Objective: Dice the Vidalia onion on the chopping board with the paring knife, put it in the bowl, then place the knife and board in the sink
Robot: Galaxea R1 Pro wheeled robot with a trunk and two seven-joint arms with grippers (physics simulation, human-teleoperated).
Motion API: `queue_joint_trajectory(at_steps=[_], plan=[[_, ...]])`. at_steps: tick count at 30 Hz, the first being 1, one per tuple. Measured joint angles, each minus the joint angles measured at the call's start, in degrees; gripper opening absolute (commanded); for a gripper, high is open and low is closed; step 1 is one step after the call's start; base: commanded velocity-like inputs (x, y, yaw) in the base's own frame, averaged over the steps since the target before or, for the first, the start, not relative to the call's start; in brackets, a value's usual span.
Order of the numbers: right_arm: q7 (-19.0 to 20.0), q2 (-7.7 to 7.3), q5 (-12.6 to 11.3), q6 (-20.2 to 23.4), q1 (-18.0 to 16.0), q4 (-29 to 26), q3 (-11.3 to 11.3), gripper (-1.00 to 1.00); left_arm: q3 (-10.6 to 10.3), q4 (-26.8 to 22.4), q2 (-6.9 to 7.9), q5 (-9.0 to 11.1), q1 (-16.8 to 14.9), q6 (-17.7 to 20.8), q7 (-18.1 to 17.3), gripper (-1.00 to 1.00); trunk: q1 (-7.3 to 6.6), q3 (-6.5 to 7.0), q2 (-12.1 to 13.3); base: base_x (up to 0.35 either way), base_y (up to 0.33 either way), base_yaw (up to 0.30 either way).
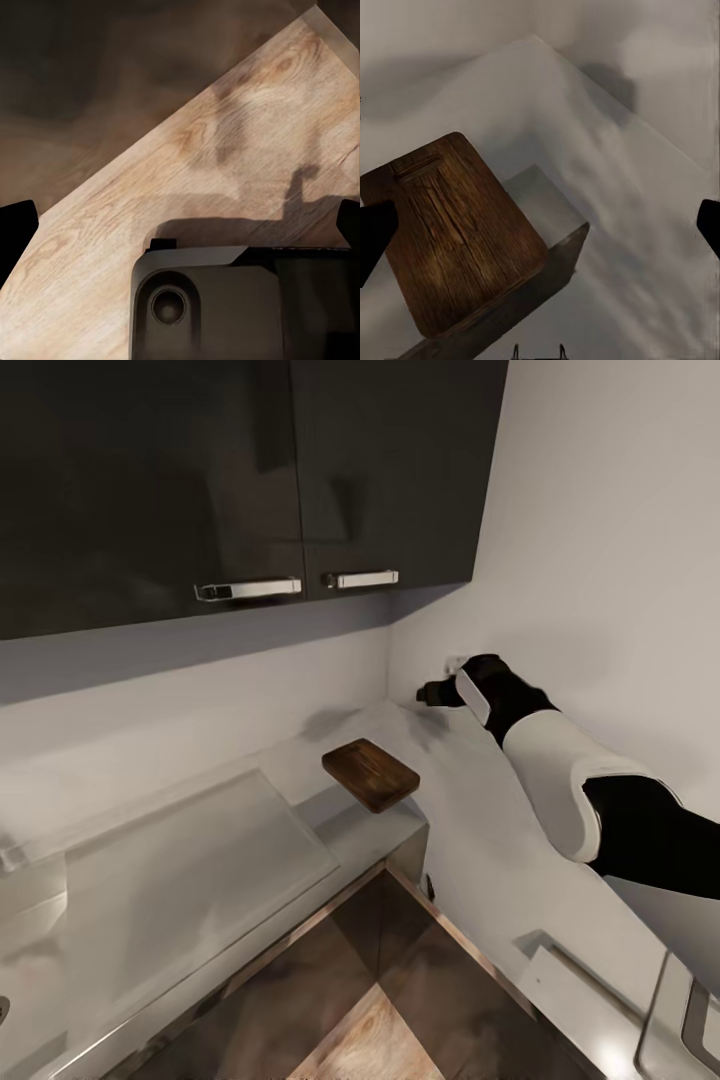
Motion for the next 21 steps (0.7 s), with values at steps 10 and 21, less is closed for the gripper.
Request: queue_joint_trajectory(at_steps=[10, 21], plan=[[-3.24, -0.01, 0.10, 0.15, -0.04, -2.15, -0.03, 1.00, 0.00, 0.01, -0.11, 0.03, -0.02, 0.00, 0.00, 1.00, 0.00, -0.10, 0.00, 0.000, 0.000, 0.000], [-6.88, 1.28, -0.38, -0.03, -0.06, -3.17, -0.09, 1.00, 0.00, 0.02, -0.12, 0.03, -0.01, 0.00, -0.01, 1.00, 0.00, -0.10, 0.00, 0.000, 0.000, 0.000]])
